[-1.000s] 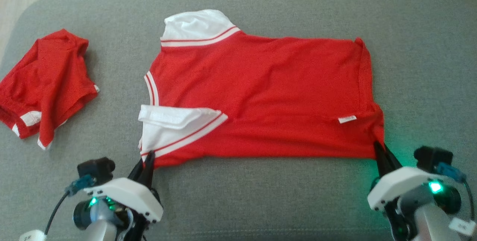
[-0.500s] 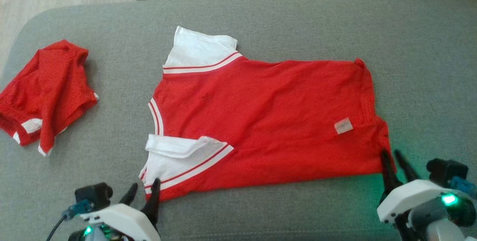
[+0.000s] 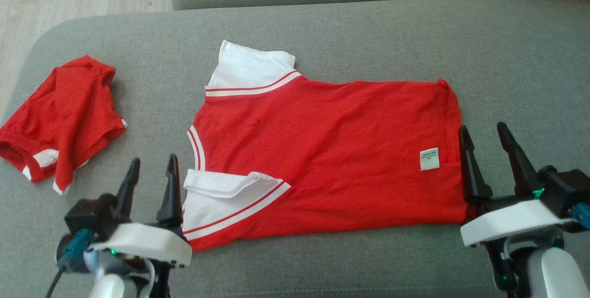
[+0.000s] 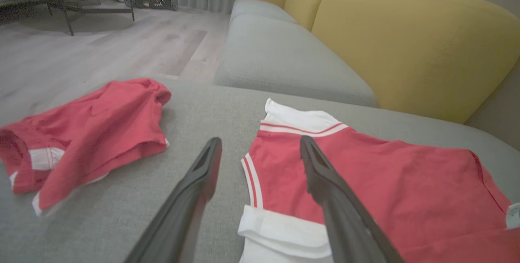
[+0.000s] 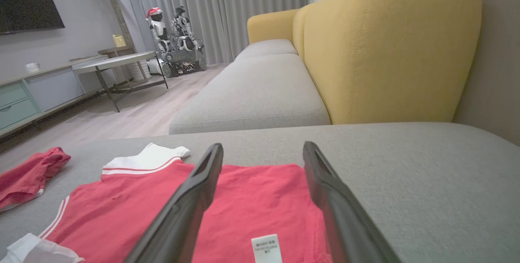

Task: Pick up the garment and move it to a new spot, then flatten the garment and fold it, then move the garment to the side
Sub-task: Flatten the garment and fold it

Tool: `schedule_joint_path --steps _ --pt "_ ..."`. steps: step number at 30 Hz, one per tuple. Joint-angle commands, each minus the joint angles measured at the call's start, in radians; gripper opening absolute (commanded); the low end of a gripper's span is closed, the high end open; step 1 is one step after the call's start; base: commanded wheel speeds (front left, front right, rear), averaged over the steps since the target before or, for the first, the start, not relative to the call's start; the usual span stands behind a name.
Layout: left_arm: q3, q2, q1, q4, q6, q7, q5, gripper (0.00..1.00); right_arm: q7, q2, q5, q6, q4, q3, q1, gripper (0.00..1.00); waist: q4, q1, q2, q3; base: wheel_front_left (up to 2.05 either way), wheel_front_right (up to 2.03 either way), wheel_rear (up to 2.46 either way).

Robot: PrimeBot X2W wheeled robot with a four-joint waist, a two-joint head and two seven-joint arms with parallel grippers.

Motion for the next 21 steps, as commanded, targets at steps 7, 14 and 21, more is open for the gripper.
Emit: schedule_joint_path --steps 7,14,21 --pt "0.030 0.029 -0.063 -0.038 0.015 -0.024 0.030 1.00 0.029 -0.011 -0.013 -0.001 -0.083 0.044 -0.013 1.00 0.001 0.0000 -0.0001 0.003 0.00 0.00 0.00" --pt "0.019 0.033 -0.076 -0.037 0.016 -0.031 0.039 1.00 0.039 -0.010 -0.009 -0.001 -0.090 0.041 -0.010 1.00 0.002 0.0000 -0.0001 0.021 0.00 0.00 0.00" --pt "-0.027 0.023 -0.250 0.033 -0.056 -0.012 0.020 1.00 0.046 -0.008 -0.008 -0.001 -0.104 0.033 -0.042 1.00 0.007 0.0000 -0.0001 0.107 0.00 0.00 0.00"
